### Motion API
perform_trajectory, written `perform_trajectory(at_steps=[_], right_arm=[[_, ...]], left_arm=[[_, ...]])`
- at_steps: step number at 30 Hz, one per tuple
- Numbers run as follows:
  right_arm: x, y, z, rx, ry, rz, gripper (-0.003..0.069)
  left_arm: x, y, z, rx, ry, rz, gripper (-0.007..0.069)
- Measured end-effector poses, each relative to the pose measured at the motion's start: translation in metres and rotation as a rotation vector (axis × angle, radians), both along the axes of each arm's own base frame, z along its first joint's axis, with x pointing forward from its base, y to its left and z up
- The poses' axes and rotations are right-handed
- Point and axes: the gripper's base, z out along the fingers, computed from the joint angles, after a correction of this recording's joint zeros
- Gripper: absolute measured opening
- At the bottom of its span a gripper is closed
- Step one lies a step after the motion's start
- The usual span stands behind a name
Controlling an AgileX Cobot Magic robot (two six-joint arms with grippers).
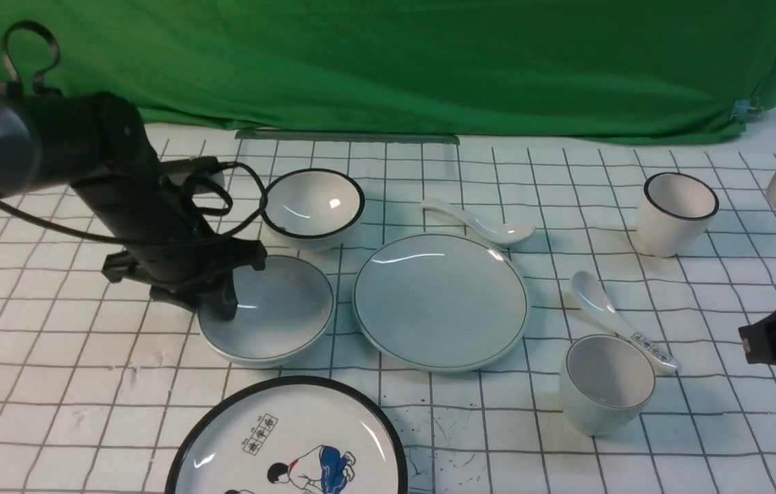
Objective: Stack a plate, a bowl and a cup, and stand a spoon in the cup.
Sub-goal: Use the left arm to grab a blue rice bowl, then use the left arm to put the blue rice bowl into the blue large plate in the middle
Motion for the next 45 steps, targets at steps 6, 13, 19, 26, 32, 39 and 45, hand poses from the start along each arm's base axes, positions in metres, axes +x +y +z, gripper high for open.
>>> perform_trajectory(at_steps=[6,13,19,26,32,39,45], right_arm=[[0.002,0.0,0.004,-0.005,-0.017,0.001,0.0099],[0.007,0.001,0.02,0.001,-0.048,0.002,0.0109],[0.037,0.007,0.015,-0.08,0.065,0.006,0.0121],[0.081,0.02,-0.014,-0.117,0.196,0.009,0.0283],[0.099,0.027,-0.042,-0.121,0.292,0.009,0.0381],[0.11,0.036,-0.072,-0.094,0.392,0.032,0.0393],[0.117,0.039,-0.092,-0.104,0.444,0.043,0.0393]], left_arm=[[-0.004,-0.003,0.019,-0.04,0.008,0.012,0.0037],[-0.017,-0.039,0.069,-0.162,-0.127,-0.052,0.0036],[-0.02,-0.109,0.062,-0.217,-0.174,-0.153,0.0036],[0.005,-0.139,0.025,-0.223,-0.135,-0.121,0.0036],[0.016,-0.143,0.006,-0.217,-0.111,-0.103,0.0036],[0.018,-0.145,0.002,-0.233,-0.095,-0.087,0.0046],[0.018,-0.145,0.002,-0.232,-0.095,-0.087,0.0132]])
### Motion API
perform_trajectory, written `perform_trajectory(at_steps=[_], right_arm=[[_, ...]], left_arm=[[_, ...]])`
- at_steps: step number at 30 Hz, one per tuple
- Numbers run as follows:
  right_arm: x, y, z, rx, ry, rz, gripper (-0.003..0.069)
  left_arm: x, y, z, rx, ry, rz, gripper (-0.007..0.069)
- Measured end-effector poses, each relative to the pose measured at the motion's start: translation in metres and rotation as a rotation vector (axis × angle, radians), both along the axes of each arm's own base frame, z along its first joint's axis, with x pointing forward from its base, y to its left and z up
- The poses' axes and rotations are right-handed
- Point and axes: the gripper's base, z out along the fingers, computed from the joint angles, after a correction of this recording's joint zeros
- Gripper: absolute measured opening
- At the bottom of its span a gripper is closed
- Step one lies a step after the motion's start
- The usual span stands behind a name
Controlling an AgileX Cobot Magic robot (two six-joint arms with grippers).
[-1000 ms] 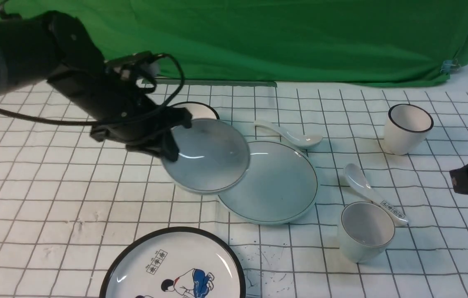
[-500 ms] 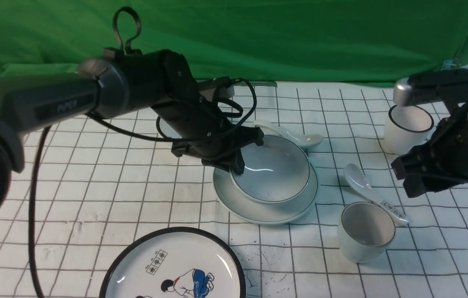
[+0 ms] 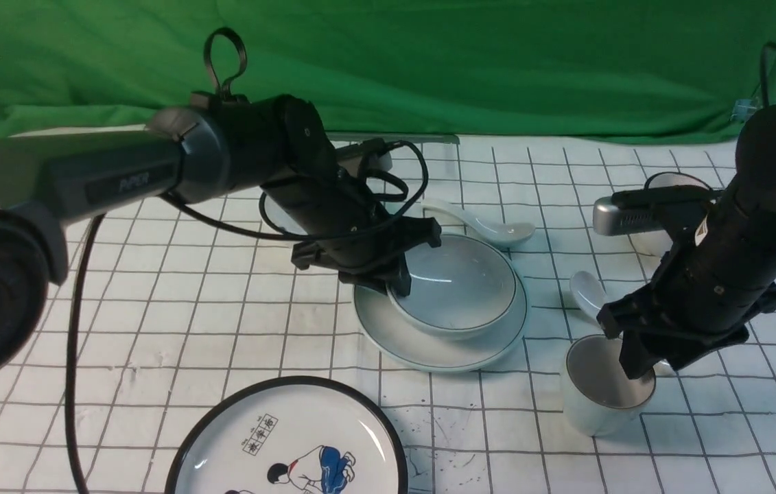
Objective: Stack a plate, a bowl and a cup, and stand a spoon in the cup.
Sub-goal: Use the left arm to put the blue rice bowl into the blue large plate in the middle, then use the right arm to grab a blue teacup, then use the right arm to put the blue teacup into the blue rice bowl in the middle
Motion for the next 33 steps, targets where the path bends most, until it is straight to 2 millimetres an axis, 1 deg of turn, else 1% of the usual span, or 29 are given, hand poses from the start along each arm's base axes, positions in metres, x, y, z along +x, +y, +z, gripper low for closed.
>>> perform_trajectory(at_steps=[1,2,3,4,5,6,7,8,9,10,11,13,14,15,16,17,18,19,21,22,23,24,28,29,31,33], right_arm=[[0.002,0.001,-0.006,-0.004,0.015,0.005,0.0373],[0.002,0.001,-0.006,-0.004,0.017,0.007,0.0363],[0.003,0.001,-0.009,-0.007,0.018,0.025,0.0271],[0.003,0.001,-0.009,-0.007,0.018,0.028,0.0271],[0.004,0.001,-0.009,-0.007,0.015,0.034,0.0215],[0.005,0.002,-0.006,-0.007,0.013,0.051,0.012],[0.006,0.002,-0.001,-0.008,0.012,0.057,0.0086],[0.007,0.002,0.009,-0.01,0.005,0.065,0.008],[0.009,0.002,0.016,-0.006,-0.009,0.066,0.008],[0.01,0.003,0.027,0.001,-0.036,0.067,0.008],[0.01,0.003,0.031,0.004,-0.044,0.067,0.008],[0.016,0.008,0.066,0.058,-0.143,0.078,0.008],[0.018,0.01,0.072,0.073,-0.161,0.09,0.008],[0.02,0.013,0.08,0.09,-0.18,0.104,0.008],[0.022,0.017,0.085,0.105,-0.194,0.115,0.008],[0.027,0.024,0.09,0.12,-0.202,0.135,0.008],[0.03,0.027,0.093,0.128,-0.211,0.141,0.008],[0.037,0.037,0.092,0.135,-0.209,0.166,0.008],[0.05,0.054,0.084,0.137,-0.193,0.197,0.008],[0.057,0.063,0.075,0.136,-0.175,0.21,0.008],[0.062,0.07,0.071,0.137,-0.175,0.222,0.008],[0.065,0.072,0.067,0.135,-0.166,0.224,0.008],[0.089,0.099,0.037,0.13,-0.138,0.258,0.008],[0.09,0.1,0.036,0.13,-0.138,0.258,0.008],[0.1,0.109,0.022,0.125,-0.12,0.268,0.0084],[0.103,0.112,0.014,0.119,-0.099,0.269,0.0095]], left_arm=[[0.0,0.0,0.002,0.0,0.002,-0.005,0.0182],[0.001,-0.001,0.002,0.0,0.001,-0.006,0.0195],[0.001,-0.002,0.008,-0.002,0.013,-0.021,0.0252],[0.002,-0.002,0.009,-0.004,0.009,-0.021,0.0252],[0.001,-0.003,0.012,-0.003,0.021,-0.034,0.0279],[0.001,-0.004,0.02,0.004,0.038,-0.062,0.0305],[0.002,-0.004,0.027,0.012,0.044,-0.083,0.0316],[0.004,-0.005,0.038,0.024,0.04,-0.108,0.0318],[0.003,-0.005,0.042,0.034,0.044,-0.121,0.0315],[0.005,-0.004,0.05,0.052,0.036,-0.133,0.0302],[0.005,-0.003,0.053,0.059,0.026,-0.135,0.0293],[0.006,0.003,0.076,0.119,-0.019,-0.148,0.0211],[0.006,0.005,0.083,0.135,-0.043,-0.151,0.0168],[0.006,0.007,0.09,0.15,-0.067,-0.15,0.014],[0.005,0.009,0.097,0.163,-0.09,-0.147,0.0092],[0.003,0.014,0.109,0.185,-0.126,-0.139,0.0048],[0.003,0.014,0.111,0.187,-0.131,-0.136,0.0043],[0.0,0.019,0.123,0.21,-0.165,-0.128,0.0017],[-0.003,0.024,0.133,0.233,-0.188,-0.121,0.0007],[-0.006,0.026,0.139,0.246,-0.191,-0.118,0.0005],[-0.008,0.028,0.142,0.253,-0.19,-0.119,0.0004],[-0.009,0.029,0.143,0.256,-0.192,-0.12,0.0004],[-0.016,0.034,0.152,0.282,-0.177,-0.123,0.0004],[-0.016,0.035,0.152,0.283,-0.176,-0.123,0.0004],[-0.019,0.036,0.157,0.282,-0.183,-0.122,0.0004],[-0.02,0.036,0.159,0.28,-0.187,-0.121,0.0004]])
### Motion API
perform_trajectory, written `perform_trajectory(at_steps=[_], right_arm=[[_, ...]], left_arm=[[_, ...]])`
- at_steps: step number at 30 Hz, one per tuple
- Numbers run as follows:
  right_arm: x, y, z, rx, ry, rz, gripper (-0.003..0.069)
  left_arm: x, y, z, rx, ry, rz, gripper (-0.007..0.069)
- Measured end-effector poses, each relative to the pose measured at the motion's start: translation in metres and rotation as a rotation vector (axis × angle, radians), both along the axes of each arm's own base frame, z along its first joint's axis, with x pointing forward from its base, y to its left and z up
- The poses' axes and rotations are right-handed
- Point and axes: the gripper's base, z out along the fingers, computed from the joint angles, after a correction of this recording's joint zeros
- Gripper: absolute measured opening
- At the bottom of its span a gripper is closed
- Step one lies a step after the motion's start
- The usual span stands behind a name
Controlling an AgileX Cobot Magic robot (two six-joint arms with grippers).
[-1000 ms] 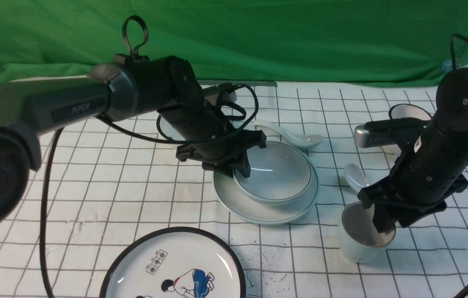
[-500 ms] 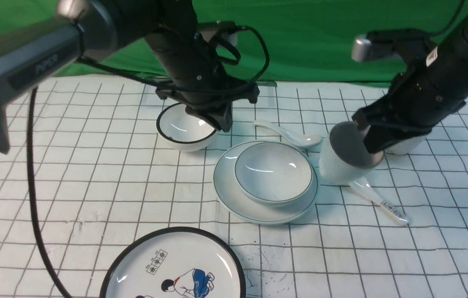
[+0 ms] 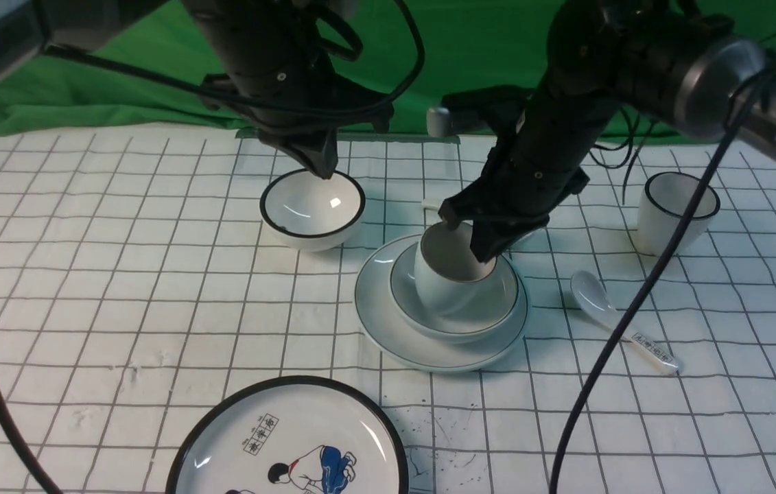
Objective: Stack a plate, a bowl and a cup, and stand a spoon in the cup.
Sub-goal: Use the right arm to put the blue teacup into the blue rice bowl in the middle, then use the right arm to grab a blue soup spoon
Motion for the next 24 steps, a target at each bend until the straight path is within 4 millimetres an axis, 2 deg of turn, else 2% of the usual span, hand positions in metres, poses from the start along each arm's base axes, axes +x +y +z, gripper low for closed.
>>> perform_trajectory(at_steps=[2,5,9,11,12,17,19,21,23,24], right_arm=[[0.001,0.001,-0.004,-0.005,0.011,-0.001,0.0123],[0.002,0.001,-0.002,-0.003,0.009,-0.001,0.0202],[0.001,0.001,0.009,0.008,-0.015,0.003,0.0347],[0.002,0.001,0.024,0.021,-0.061,0.005,0.0405],[0.004,0.0,0.038,0.034,-0.111,0.006,0.0424],[0.021,-0.005,0.077,0.102,-0.34,0.021,0.0441],[0.027,-0.007,0.076,0.105,-0.37,0.02,0.0441],[0.043,-0.013,0.063,0.098,-0.407,0.023,0.0441],[0.057,-0.016,0.036,0.07,-0.398,0.036,0.0441],[0.057,-0.016,0.036,0.07,-0.398,0.035,0.0441]], left_arm=[[-0.001,0.001,0.002,0.0,-0.006,0.0,0.0004],[-0.003,0.002,0.006,0.0,-0.016,0.0,0.0004],[-0.003,0.002,0.007,-0.001,-0.019,0.0,0.0004],[-0.003,0.002,0.008,-0.001,-0.021,0.0,0.0004],[-0.004,0.002,0.008,-0.002,-0.021,0.001,0.0004],[-0.007,0.004,0.014,-0.004,-0.027,0.0,0.0004],[-0.007,0.004,0.014,-0.003,-0.026,0.0,0.0004],[-0.007,0.004,0.014,-0.005,-0.025,0.0,0.0004],[-0.008,0.003,0.014,-0.015,-0.018,-0.001,0.0004],[-0.008,0.003,0.014,-0.015,-0.018,-0.001,0.0004]])
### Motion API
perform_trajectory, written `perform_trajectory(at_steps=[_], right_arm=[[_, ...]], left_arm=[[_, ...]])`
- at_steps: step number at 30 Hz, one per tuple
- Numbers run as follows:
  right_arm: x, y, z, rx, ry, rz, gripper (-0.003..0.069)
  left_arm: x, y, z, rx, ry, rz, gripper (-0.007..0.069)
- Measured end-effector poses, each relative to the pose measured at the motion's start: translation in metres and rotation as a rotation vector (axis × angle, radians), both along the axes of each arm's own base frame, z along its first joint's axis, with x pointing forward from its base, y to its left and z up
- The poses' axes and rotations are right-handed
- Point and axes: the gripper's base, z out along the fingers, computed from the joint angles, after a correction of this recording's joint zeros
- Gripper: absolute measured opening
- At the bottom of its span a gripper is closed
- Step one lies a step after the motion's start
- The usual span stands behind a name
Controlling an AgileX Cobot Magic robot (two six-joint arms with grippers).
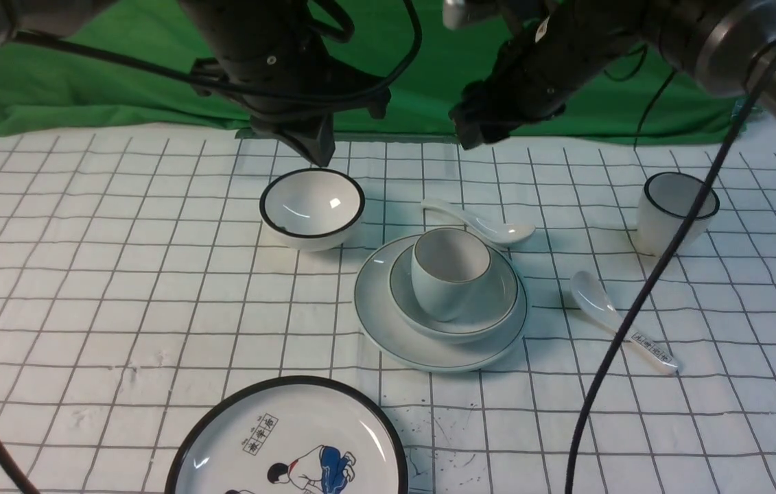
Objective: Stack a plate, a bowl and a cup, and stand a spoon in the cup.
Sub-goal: Use the right arm to grab a blue soup spoon
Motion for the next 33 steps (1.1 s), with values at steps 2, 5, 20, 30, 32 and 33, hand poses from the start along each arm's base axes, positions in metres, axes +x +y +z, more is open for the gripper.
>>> perform_trajectory(at_steps=[2,5,20,30,32,33], right_arm=[[0.008,0.001,-0.023,-0.022,0.019,0.01,0.0442],[0.016,0.005,-0.059,-0.043,0.053,0.044,0.0442],[0.028,0.011,-0.114,-0.077,0.059,0.099,0.0435],[0.034,0.011,-0.102,-0.058,0.028,0.085,0.018],[0.033,0.006,-0.073,-0.051,0.042,0.076,0.018],[0.032,0.006,-0.071,-0.052,0.043,0.076,0.018]], left_arm=[[0.0,0.0,0.0,-0.005,0.002,-0.001,0.0004],[0.0,-0.001,0.0,-0.007,0.004,0.0,0.0004],[-0.001,-0.001,0.0,-0.011,0.009,-0.002,0.0004],[-0.001,-0.001,0.0,-0.011,0.009,-0.002,0.0004],[-0.001,-0.001,0.0,-0.011,0.008,-0.002,0.0004],[-0.001,-0.001,0.0,-0.011,0.008,-0.002,0.0004]])
